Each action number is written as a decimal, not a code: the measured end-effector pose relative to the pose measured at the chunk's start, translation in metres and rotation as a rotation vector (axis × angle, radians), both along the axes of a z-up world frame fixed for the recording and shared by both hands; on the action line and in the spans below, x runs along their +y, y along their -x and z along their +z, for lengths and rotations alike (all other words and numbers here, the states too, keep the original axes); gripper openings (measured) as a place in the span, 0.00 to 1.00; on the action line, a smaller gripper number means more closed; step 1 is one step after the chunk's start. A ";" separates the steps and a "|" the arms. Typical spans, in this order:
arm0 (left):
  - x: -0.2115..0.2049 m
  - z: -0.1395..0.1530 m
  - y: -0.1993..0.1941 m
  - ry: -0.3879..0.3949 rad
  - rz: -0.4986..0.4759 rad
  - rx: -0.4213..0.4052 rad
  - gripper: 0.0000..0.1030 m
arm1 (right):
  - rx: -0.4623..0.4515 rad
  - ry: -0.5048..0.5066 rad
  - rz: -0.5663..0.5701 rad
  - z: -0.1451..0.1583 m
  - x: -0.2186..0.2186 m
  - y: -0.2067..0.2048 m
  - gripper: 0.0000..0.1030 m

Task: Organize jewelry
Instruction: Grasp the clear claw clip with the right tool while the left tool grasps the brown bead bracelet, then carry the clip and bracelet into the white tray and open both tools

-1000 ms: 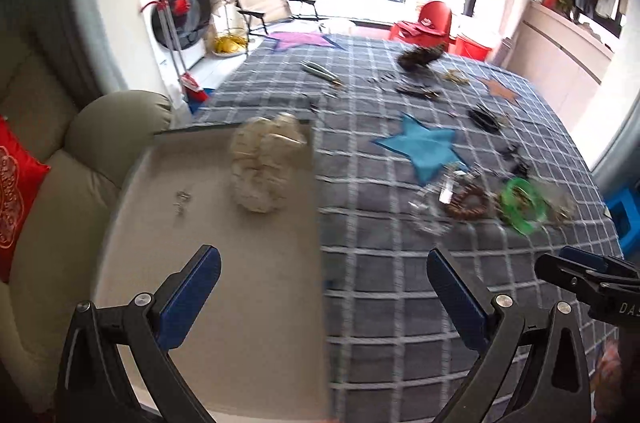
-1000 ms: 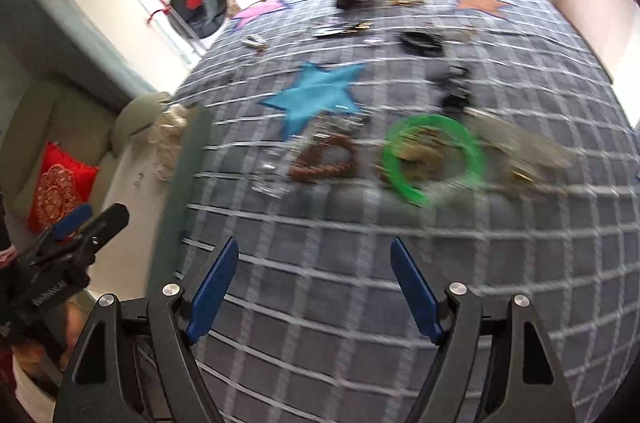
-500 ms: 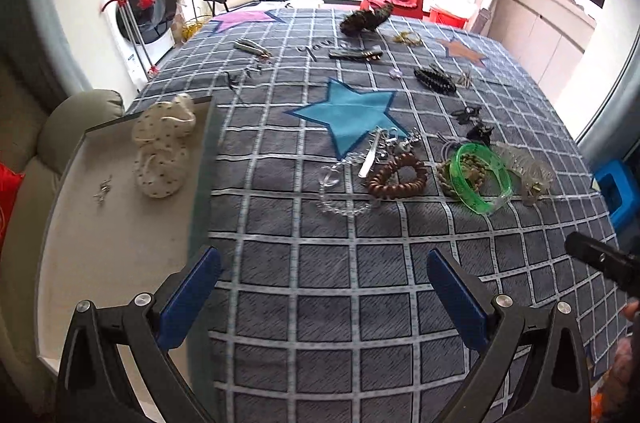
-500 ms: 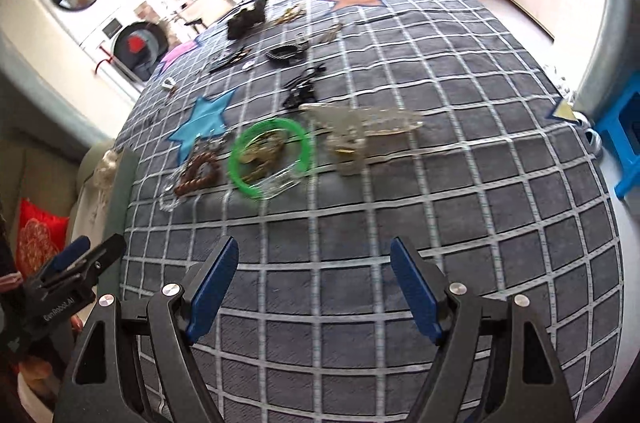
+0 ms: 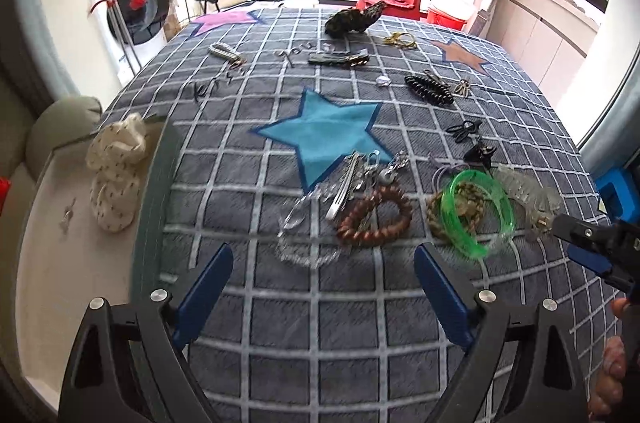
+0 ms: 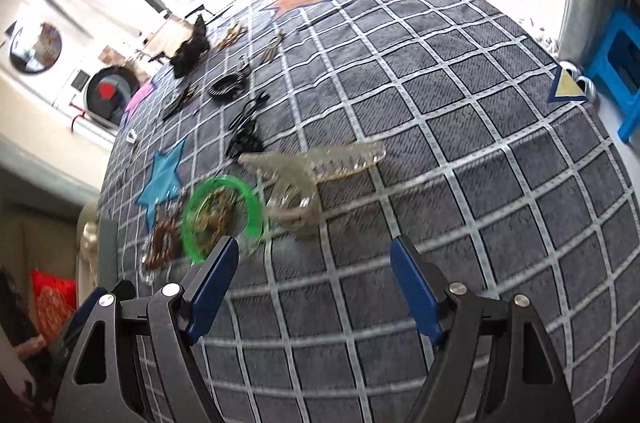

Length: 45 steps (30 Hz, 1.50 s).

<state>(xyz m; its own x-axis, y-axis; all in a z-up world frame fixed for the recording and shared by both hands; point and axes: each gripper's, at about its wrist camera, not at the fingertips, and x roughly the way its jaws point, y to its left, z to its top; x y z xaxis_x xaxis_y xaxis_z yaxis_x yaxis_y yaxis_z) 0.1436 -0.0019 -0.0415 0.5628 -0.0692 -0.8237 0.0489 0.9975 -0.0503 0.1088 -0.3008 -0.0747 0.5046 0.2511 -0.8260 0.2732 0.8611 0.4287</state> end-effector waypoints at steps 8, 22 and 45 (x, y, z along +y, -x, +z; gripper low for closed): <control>-0.019 -0.012 -0.016 -0.049 -0.064 0.002 0.64 | -0.001 0.016 -0.028 -0.007 0.001 -0.027 0.78; -0.032 -0.025 -0.017 -0.089 -0.099 0.004 0.37 | 0.006 0.253 0.024 -0.006 0.031 -0.030 0.32; -0.005 0.027 0.045 0.037 -0.129 -0.091 0.31 | -0.079 0.117 0.074 0.022 0.020 0.030 0.32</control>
